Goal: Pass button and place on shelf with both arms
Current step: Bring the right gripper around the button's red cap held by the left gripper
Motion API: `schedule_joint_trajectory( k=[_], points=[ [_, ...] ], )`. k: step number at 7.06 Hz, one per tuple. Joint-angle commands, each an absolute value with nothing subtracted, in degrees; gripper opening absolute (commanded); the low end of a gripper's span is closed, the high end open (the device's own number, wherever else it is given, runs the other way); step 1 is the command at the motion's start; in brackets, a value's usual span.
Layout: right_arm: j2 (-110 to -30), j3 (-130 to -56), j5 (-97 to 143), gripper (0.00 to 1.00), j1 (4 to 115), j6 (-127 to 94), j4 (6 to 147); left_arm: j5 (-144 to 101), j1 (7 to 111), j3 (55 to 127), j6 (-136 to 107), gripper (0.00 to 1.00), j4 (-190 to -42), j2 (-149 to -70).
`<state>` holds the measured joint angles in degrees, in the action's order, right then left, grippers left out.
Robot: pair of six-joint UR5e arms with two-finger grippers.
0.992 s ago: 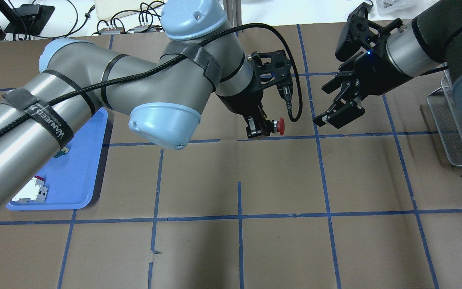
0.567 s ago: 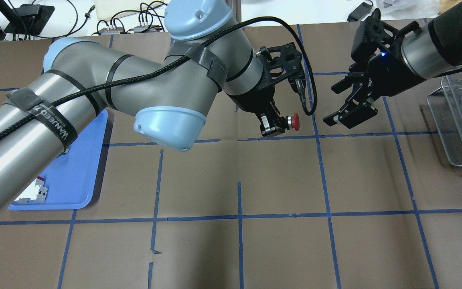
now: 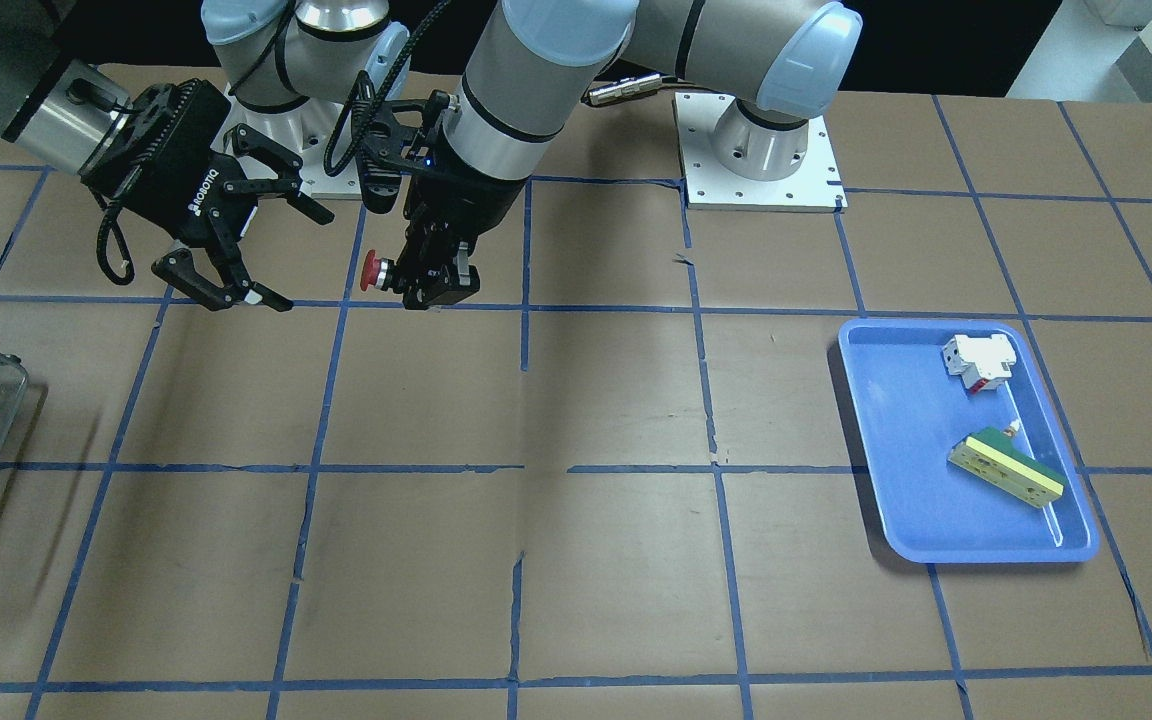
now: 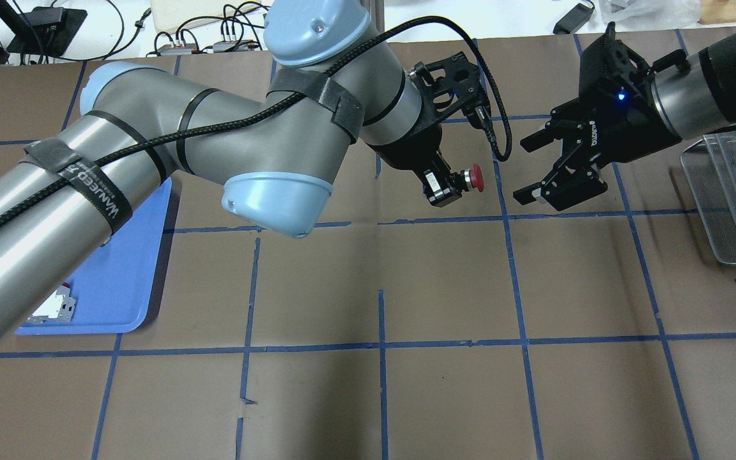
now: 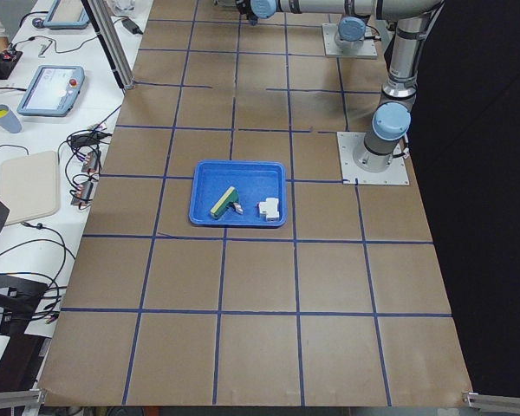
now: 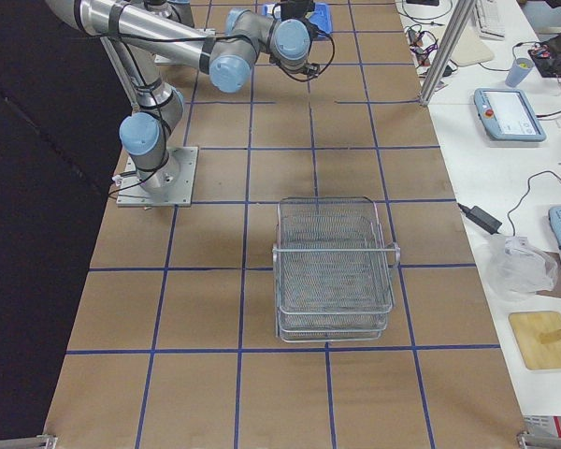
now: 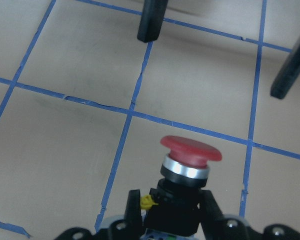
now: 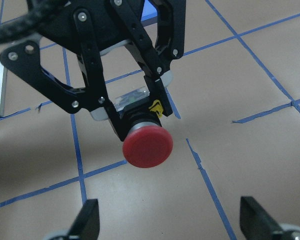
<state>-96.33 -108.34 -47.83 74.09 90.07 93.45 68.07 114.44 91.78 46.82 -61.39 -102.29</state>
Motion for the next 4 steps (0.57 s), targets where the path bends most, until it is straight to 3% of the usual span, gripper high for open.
schedule_joint_trajectory(
  k=[1, 4],
  points=[
    [-96.3, -108.7, -44.1, 1.0, 74.3, 90.5, 93.6, 68.0, 114.3, 91.8, 45.0, 0.0, -59.3, -102.3],
    [-94.9, -108.7, -41.6, 0.99, 74.5, 90.5, 94.1, 68.0, 114.3, 91.8, 44.9, 0.0, -59.2, -102.2]
  ],
)
